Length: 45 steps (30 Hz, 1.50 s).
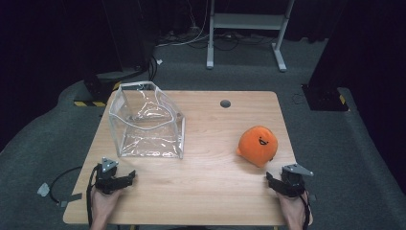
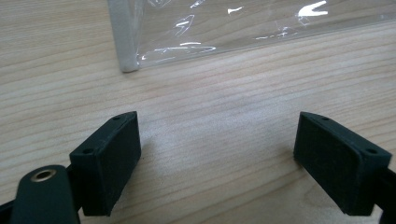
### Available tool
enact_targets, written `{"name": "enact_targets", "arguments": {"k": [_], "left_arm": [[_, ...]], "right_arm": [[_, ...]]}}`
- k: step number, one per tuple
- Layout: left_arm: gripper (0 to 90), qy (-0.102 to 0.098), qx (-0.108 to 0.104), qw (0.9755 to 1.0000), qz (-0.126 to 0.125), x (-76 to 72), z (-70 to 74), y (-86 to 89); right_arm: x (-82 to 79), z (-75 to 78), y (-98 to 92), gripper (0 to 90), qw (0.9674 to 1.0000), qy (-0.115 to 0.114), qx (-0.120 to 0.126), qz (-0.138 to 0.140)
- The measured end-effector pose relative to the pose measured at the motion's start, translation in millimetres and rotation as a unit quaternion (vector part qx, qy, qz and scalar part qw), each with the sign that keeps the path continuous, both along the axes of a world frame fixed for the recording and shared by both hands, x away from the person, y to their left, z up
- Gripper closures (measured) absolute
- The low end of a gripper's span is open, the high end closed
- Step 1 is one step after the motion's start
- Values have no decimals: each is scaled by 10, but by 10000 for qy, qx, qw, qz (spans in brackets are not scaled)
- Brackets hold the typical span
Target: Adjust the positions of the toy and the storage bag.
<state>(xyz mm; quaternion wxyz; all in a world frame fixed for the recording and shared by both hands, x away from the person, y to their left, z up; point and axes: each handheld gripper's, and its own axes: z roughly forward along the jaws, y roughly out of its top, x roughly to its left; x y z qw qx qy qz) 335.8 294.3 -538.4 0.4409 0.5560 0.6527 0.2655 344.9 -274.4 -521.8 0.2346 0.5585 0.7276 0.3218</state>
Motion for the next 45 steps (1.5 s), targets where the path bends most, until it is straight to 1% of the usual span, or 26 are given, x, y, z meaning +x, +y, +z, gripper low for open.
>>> {"name": "enact_targets", "arguments": {"k": [1,2,5,8,12,13,16,17,19,20,22,24,25,26,29,30,31,32,34,37,38,39,41,42,43,45], "left_arm": [[149,-10,-60,10000,32,-2,6,8],[149,23,-69,10000,22,-7,11,20],[149,15,-144,9998,132,-23,19,70],[148,42,-129,9998,156,-42,25,105],[146,3,-210,9995,241,-62,45,147],[146,-11,-239,9994,255,-68,54,156],[146,-66,-339,9990,294,-68,87,172],[146,-20,-297,9992,268,-69,95,185],[147,-62,-331,9989,312,-56,98,185],[147,-19,-308,9991,285,-47,110,201],[148,-25,-333,9989,318,-31,120,202],[148,9,-309,9991,298,-30,129,207],[148,-43,-367,9988,315,-11,144,196],[148,-43,-367,9988,315,-11,144,196],[147,-26,-323,9992,252,15,168,198],[146,-53,-355,9990,271,27,175,191],[145,-63,-340,9992,224,40,189,195],[145,-124,-400,9988,266,59,192,188],[145,-95,-404,9988,260,86,198,198],[147,-134,-432,9986,272,114,209,198],[147,-147,-423,9987,263,125,215,198],[147,-178,-439,9985,282,140,215,195],[147,-183,-441,9984,297,166,210,202],[146,-149,-407,9987,284,174,209,213],[146,-129,-407,9986,300,183,209,226],[146,-110,-460,9984,303,191,217,246]], "right_arm": [[-15,-2,10,320,10000,-6,-3,-1],[-51,-7,48,320,9999,-48,-43,79],[-83,-7,112,321,9998,-37,-66,207],[-107,-4,160,322,9996,-78,-100,251],[-141,4,252,340,9990,-112,-77,433],[-160,17,308,354,9983,-152,-77,554],[-178,38,393,381,9968,-261,-51,749],[-181,47,424,391,9963,-294,-28,813],[-182,54,457,400,9958,-315,-9,865],[-171,68,524,417,9940,-342,35,1036],[-166,90,589,426,9925,-358,93,1169],[-162,97,614,430,9917,-374,104,1222],[-147,122,690,432,9901,-399,109,1344],[-147,122,690,432,9901,-399,109,1344],[-101,141,785,431,9877,-347,153,1514],[-84,148,817,425,9870,-344,156,1563],[-45,166,881,414,9847,-308,212,1700],[-36,174,909,414,9840,-303,223,1741],[13,189,969,409,9812,-238,309,1890],[74,216,1072,410,9794,-220,311,1983],[74,216,1072,410,9794,-220,311,1983],[98,230,1117,405,9779,-215,336,2051],[140,245,1197,395,9763,-237,320,2127],[166,249,1236,392,9756,-228,313,2161],[233,251,1315,381,9738,-180,353,2239],[248,252,1332,382,9734,-164,367,2257]]}}
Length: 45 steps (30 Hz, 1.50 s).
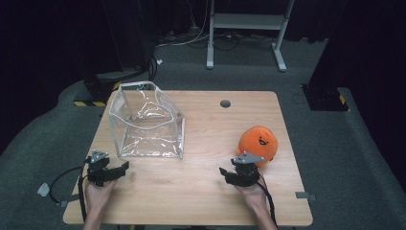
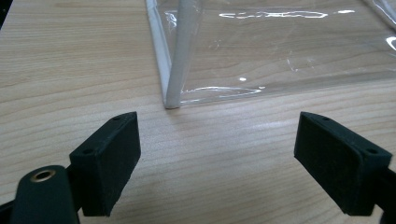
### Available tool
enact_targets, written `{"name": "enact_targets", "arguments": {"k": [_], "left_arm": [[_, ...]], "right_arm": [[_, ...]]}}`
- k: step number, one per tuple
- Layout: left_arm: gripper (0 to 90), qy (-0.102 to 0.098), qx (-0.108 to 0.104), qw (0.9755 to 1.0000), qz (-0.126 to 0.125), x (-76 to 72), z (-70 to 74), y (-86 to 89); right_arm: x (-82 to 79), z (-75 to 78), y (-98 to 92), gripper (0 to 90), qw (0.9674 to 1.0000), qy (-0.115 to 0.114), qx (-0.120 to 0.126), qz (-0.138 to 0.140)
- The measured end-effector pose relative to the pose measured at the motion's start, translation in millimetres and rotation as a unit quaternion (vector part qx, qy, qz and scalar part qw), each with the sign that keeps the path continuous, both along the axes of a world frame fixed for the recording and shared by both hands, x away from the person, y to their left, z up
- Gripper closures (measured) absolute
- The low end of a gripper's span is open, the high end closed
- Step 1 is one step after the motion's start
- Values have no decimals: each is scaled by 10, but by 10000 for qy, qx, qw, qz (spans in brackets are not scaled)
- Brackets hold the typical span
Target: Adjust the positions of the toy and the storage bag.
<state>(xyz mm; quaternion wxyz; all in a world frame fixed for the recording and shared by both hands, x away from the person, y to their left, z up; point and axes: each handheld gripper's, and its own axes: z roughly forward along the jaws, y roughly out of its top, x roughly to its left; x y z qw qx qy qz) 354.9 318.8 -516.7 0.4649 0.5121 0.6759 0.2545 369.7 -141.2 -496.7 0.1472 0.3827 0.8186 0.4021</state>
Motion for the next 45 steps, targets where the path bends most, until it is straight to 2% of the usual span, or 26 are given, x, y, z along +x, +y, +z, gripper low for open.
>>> {"name": "enact_targets", "arguments": {"k": [2,4,6,12,14,19,26,32,36,40,45], "left_arm": [[147,-22,-91,10000,28,7,25,29],[147,0,-52,10000,29,13,38,41],[148,-6,-38,10000,53,21,44,58],[154,-77,-188,9997,162,59,29,72],[164,0,-73,9999,76,56,23,90],[200,-38,-157,9998,122,101,6,114],[255,-60,-89,9999,92,168,26,137],[283,-72,-66,9999,94,242,33,124],[306,-61,-138,9997,171,275,3,130],[339,-90,-139,9998,101,277,10,142],[416,-149,-244,9995,126,306,-8,130]], "right_arm": [[89,8,110,381,9999,75,25,107],[137,21,178,377,9998,85,5,164],[176,32,237,372,9997,85,-7,209],[269,35,432,370,9992,162,-11,369],[296,20,508,373,9989,183,-33,429],[378,1,667,410,9982,225,7,549],[499,-3,934,482,9961,271,211,814],[605,-45,1104,536,9943,480,184,935],[646,-29,1195,551,9940,475,176,973],[677,-28,1245,554,9940,496,163,960],[721,-19,1341,585,9936,503,101,1006]]}}
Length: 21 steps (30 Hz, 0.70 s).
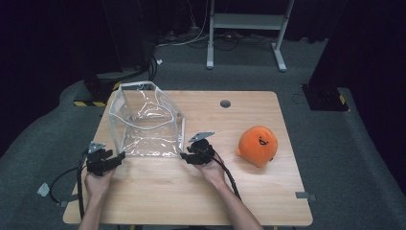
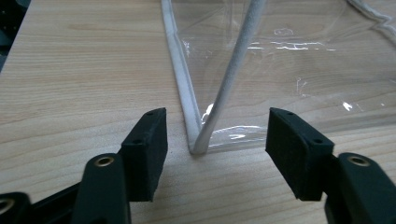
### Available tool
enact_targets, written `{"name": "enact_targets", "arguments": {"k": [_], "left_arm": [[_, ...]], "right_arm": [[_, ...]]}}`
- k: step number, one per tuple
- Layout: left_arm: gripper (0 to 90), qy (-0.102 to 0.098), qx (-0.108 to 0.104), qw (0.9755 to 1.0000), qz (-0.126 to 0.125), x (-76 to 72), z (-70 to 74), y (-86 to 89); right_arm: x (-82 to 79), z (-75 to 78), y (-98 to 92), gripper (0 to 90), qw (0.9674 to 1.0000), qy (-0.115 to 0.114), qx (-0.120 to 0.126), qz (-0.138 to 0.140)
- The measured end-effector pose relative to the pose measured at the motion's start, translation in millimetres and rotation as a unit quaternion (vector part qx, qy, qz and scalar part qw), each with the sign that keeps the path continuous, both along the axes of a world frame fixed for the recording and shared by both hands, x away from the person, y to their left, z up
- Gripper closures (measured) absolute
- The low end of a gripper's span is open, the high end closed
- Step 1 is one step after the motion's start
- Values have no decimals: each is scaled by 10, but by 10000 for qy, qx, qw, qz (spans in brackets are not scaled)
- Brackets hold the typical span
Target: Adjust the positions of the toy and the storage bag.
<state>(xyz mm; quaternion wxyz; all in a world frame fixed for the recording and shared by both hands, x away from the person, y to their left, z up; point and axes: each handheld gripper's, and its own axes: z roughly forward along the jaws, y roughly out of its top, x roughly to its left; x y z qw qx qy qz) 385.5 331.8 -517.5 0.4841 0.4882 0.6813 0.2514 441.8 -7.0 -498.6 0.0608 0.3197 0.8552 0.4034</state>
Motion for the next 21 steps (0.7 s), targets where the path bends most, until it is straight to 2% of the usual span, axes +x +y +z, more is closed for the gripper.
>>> {"name": "enact_targets", "arguments": {"k": [3,7,10,13,14,21], "left_arm": [[464,32,30,9999,-91,-1,-5,6],[509,52,8,9999,-87,12,-19,14],[573,-7,-111,9999,-44,26,-20,12],[621,30,-84,9999,-102,22,-19,26],[639,43,-97,9999,-117,26,-23,32],[741,90,-153,9998,-95,27,-24,75]], "right_arm": [[21,-17,48,630,10000,-12,26,23],[27,-28,81,669,10000,-2,42,39],[32,-25,111,739,10000,-81,33,41],[40,-29,114,770,9999,-104,21,34],[43,-33,117,806,9999,-105,14,35],[22,-21,128,855,9996,-226,-98,106]]}}
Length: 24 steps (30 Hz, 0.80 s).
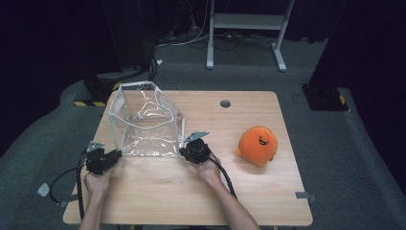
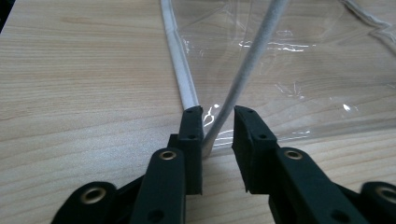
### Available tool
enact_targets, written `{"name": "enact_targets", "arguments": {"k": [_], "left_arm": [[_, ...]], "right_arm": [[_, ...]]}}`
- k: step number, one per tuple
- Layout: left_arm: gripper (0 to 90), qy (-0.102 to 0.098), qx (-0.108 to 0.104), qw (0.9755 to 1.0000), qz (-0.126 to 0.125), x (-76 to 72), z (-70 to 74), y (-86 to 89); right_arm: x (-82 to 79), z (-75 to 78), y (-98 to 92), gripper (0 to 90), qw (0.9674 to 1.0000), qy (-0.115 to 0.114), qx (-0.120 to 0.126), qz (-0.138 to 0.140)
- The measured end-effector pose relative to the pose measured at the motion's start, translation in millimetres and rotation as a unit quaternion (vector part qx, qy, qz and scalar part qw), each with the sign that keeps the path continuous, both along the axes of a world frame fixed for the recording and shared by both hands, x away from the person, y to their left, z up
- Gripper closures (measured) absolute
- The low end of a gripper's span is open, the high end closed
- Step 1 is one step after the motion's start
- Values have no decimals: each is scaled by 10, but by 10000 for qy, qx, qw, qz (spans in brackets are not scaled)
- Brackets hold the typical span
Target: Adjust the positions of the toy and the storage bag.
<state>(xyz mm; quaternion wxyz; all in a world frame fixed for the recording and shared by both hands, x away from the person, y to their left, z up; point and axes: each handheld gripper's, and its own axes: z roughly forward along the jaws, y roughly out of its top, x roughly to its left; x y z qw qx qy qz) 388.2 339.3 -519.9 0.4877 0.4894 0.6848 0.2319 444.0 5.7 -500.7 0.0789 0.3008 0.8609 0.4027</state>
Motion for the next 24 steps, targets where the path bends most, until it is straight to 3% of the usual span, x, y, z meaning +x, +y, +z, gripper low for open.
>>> {"name": "enact_targets", "arguments": {"k": [6,10,24], "left_arm": [[794,8,94,9999,-39,-17,5,-6],[806,58,258,9994,-206,-54,11,-40],[815,139,553,9969,-543,-158,25,-216]], "right_arm": [[-26,14,7,875,9999,-91,-73,80],[-61,29,-18,877,9996,-155,-161,143],[-188,35,-203,878,9997,-109,-138,164]]}}
